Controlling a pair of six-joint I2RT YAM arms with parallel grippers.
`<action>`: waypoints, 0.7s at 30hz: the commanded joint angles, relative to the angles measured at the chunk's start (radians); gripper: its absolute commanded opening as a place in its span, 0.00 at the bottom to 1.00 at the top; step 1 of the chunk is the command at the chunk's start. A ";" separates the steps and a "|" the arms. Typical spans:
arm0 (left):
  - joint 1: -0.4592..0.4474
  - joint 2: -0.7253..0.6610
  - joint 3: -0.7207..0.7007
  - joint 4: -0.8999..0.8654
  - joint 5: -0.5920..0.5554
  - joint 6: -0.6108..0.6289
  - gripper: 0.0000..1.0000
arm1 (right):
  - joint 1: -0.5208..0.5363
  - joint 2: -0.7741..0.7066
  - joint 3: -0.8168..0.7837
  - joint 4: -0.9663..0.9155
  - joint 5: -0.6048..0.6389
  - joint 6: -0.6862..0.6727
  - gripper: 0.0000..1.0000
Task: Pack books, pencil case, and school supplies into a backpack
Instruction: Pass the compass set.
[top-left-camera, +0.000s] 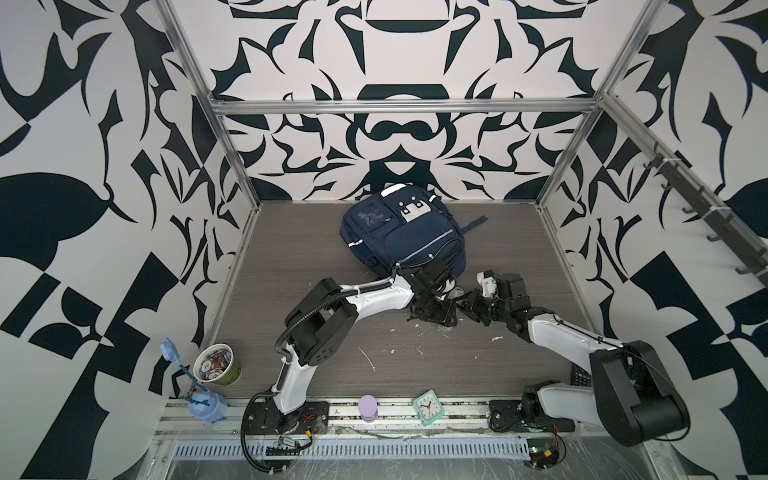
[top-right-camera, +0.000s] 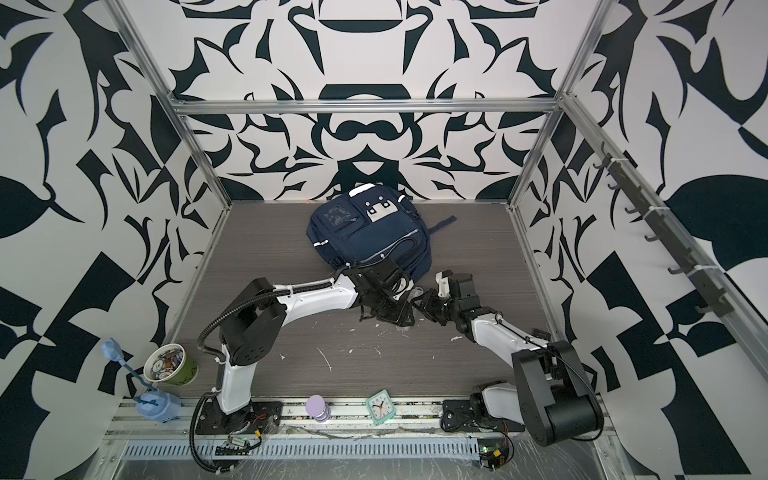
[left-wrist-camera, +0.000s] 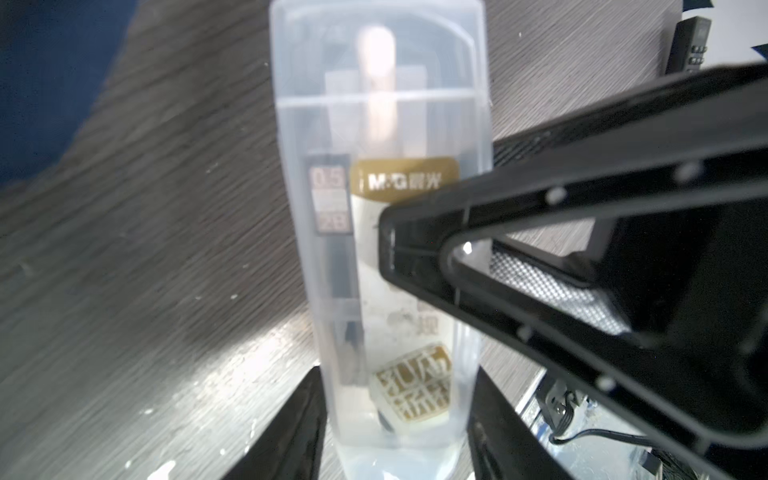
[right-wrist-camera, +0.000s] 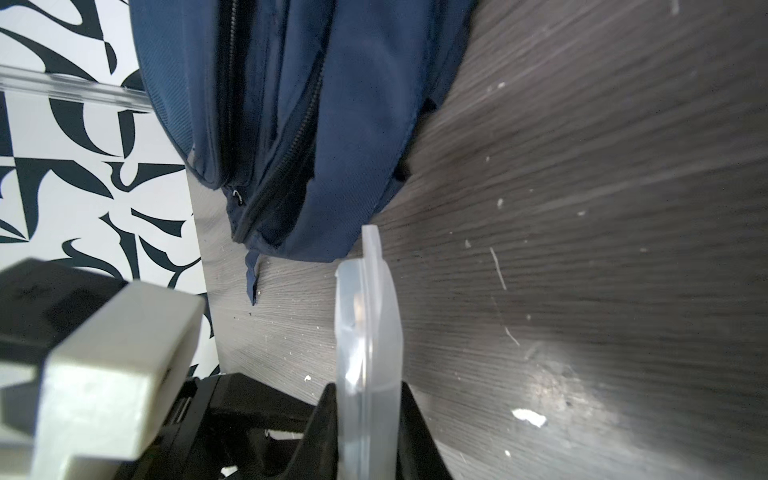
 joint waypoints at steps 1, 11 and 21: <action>0.004 -0.035 0.004 -0.001 0.018 0.004 0.56 | 0.007 0.009 0.021 0.040 -0.009 0.009 0.14; 0.035 -0.096 -0.003 -0.071 -0.051 0.064 0.74 | 0.006 0.032 0.054 0.053 -0.013 0.023 0.07; 0.091 -0.136 0.144 -0.265 -0.388 0.209 0.69 | -0.029 0.058 0.168 -0.008 -0.006 -0.005 0.03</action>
